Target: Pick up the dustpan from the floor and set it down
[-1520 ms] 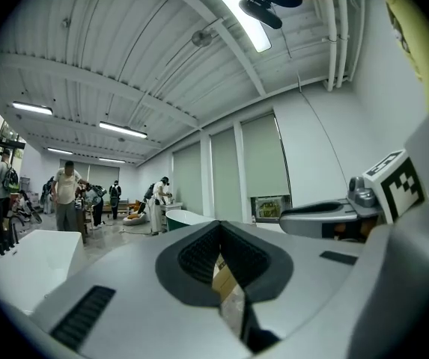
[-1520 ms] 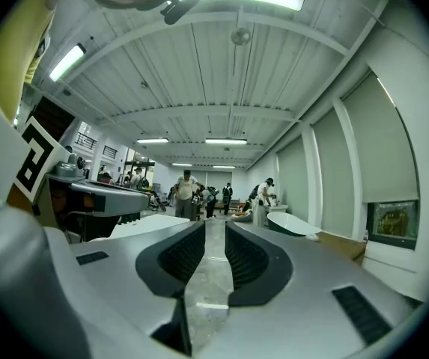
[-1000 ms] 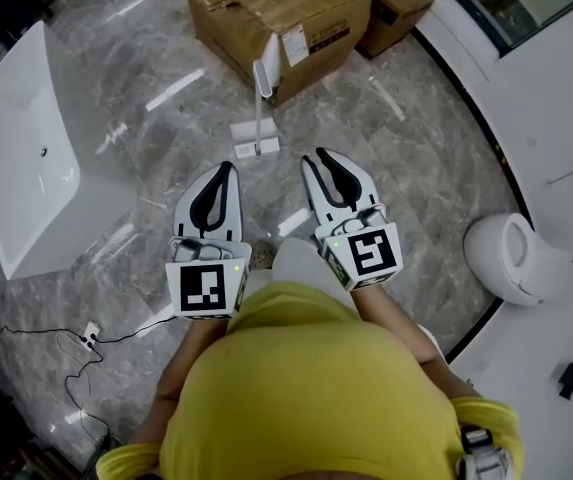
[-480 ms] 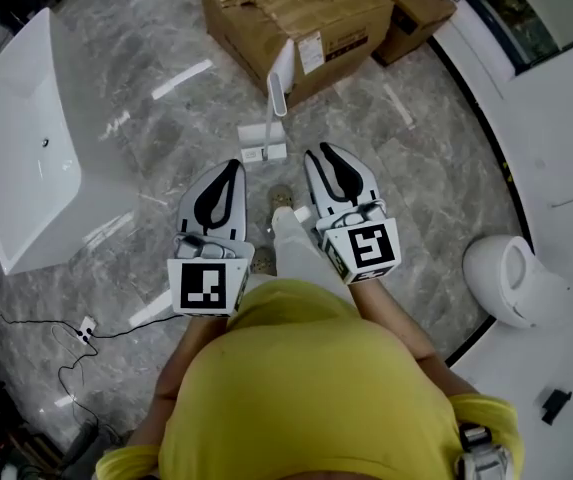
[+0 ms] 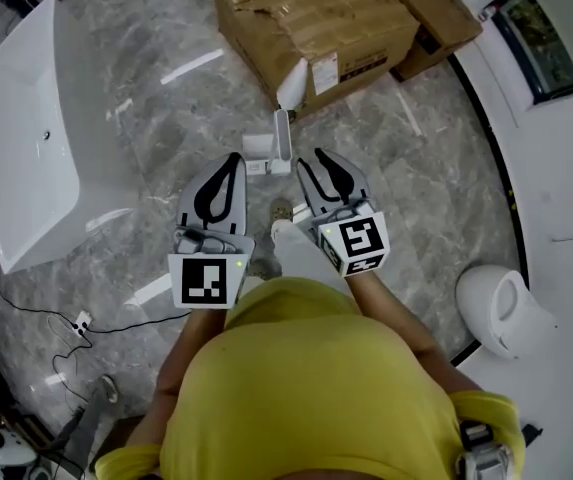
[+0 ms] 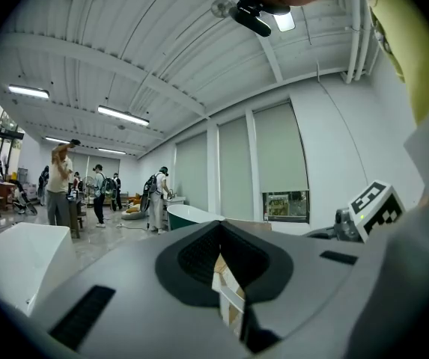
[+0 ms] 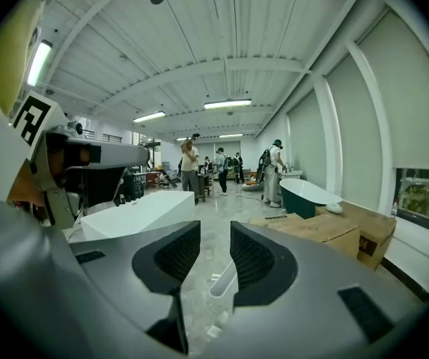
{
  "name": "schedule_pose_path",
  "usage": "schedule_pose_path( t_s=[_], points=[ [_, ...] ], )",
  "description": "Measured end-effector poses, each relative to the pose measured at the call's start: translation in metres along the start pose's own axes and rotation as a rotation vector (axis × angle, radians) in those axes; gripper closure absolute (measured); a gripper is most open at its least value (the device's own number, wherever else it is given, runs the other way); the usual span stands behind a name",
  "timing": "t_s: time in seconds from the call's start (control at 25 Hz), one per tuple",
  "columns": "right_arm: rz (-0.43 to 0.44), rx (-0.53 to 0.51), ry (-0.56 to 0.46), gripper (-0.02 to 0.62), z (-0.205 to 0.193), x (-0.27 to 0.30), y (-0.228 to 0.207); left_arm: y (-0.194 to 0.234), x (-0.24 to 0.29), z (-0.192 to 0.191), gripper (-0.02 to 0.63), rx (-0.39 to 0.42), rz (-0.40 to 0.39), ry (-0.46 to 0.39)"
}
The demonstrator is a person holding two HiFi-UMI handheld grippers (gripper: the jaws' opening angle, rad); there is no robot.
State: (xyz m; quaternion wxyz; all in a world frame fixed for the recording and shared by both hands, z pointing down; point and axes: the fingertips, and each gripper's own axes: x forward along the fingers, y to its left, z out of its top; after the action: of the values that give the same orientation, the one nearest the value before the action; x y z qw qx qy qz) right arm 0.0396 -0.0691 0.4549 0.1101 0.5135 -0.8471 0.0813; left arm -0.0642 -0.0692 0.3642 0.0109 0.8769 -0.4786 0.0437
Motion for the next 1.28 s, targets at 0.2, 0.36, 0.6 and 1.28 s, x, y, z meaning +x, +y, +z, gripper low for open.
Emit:
schedule_pose_path(
  t_s=[0.2,0.36,0.6,1.28],
  points=[
    [0.101,0.035,0.104,0.423,-0.025,0.046,-0.017,0.017,0.044,-0.009,0.603,0.02,0.033,0.035],
    [0.166,0.044,0.183,0.414,-0.048,0.075,-0.028,0.03,0.07,-0.015,0.603,0.017,0.062,0.054],
    [0.272,0.14,0.301,0.392,-0.084,0.107,-0.037,0.046,0.1,-0.031,0.603,-0.005,0.113,0.103],
    [0.582,0.8,0.512,0.322,-0.144,0.135,-0.014,0.054,0.123,-0.058,0.603,-0.021,0.076,0.171]
  ],
)
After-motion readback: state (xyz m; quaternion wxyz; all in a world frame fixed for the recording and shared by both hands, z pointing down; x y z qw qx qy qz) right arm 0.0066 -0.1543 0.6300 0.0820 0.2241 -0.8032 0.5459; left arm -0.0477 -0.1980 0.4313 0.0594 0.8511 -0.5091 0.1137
